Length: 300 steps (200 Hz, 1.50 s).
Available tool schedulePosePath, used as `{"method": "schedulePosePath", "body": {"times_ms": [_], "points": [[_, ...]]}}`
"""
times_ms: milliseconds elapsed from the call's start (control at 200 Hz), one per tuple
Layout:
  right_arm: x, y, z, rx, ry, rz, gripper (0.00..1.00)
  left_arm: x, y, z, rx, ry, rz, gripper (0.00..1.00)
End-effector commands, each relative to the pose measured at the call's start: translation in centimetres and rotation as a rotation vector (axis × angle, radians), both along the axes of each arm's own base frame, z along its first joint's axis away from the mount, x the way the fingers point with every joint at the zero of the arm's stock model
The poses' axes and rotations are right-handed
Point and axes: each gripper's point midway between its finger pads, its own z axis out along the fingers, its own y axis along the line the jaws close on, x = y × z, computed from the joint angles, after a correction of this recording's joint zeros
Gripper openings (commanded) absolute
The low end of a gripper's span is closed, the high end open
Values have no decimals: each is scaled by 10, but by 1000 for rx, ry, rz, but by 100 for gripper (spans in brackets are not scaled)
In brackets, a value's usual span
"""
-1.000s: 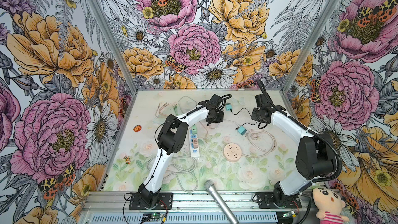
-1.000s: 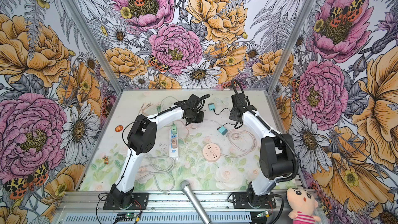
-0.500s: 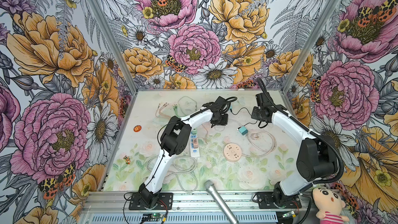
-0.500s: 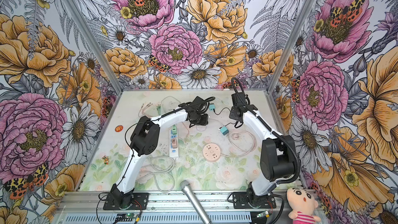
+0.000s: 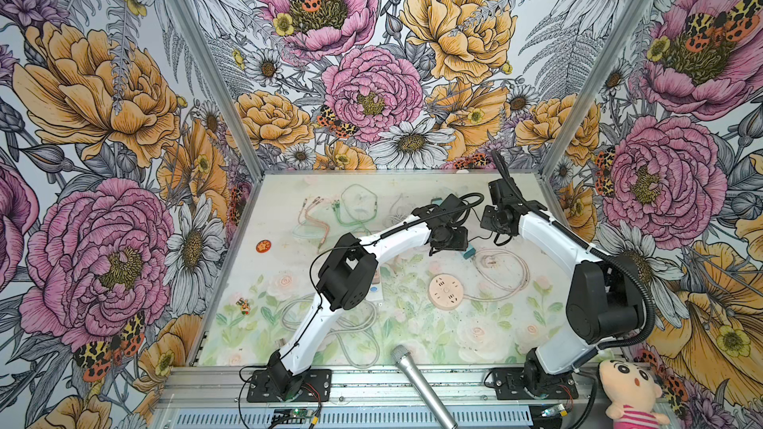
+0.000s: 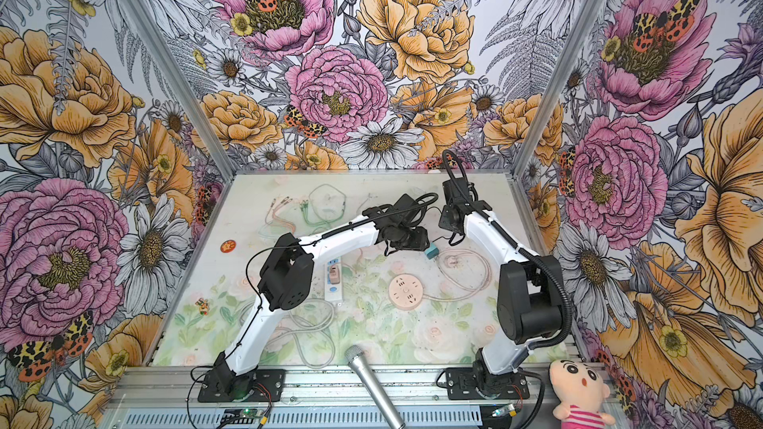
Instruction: Insert the plug
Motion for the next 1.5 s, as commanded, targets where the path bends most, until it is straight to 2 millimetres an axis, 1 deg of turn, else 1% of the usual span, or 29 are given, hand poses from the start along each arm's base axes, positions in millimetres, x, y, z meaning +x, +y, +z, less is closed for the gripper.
{"method": "schedulePosePath", "body": {"times_ms": [0,105,225,380,505,595,666,691,701,836,921,1006,1096,1141,1201,1256,1371,1496], "points": [[3,-3,-10,0,0,-14,0,12,0,-1,8,-24,115,58],[3,-3,-24,24,18,-10,0,12,-3,-9,20,-22,145,59],[1,-3,-38,57,42,-9,0,10,-13,-19,15,-3,152,59],[-4,-9,-46,88,50,-20,0,8,-23,-23,13,-11,157,59],[-9,-13,-56,96,72,-30,1,6,-26,-25,8,-1,153,58],[-11,-12,-62,106,86,-27,9,3,-28,-26,13,-7,144,57],[-12,-9,-64,118,91,-18,18,1,-29,-26,14,-4,139,57],[-12,-9,-63,117,89,-16,23,0,-29,-26,15,-4,138,57],[-13,-9,-63,117,90,-16,24,0,-29,-26,14,-5,137,57],[-15,-13,-42,92,38,-9,41,0,-26,-23,20,-14,136,56],[-18,-12,-31,97,11,-1,44,-1,-23,-20,25,-24,132,56],[-21,-4,-27,125,-1,22,43,-1,-20,-18,31,-28,132,56],[-21,10,-28,147,-1,70,41,-4,-17,-17,36,-30,126,56],[-20,20,-30,166,0,99,38,-5,-16,-15,37,-34,122,55],[-20,32,-33,192,6,134,30,-6,-12,-13,34,-36,121,54],[-19,42,-36,207,11,161,26,-6,-7,-10,25,-36,124,53],[-18,49,-47,193,38,173,17,-8,4,-5,2,-31,126,49],[-15,50,-60,188,65,175,12,-12,10,-5,-16,-23,116,47]]}}
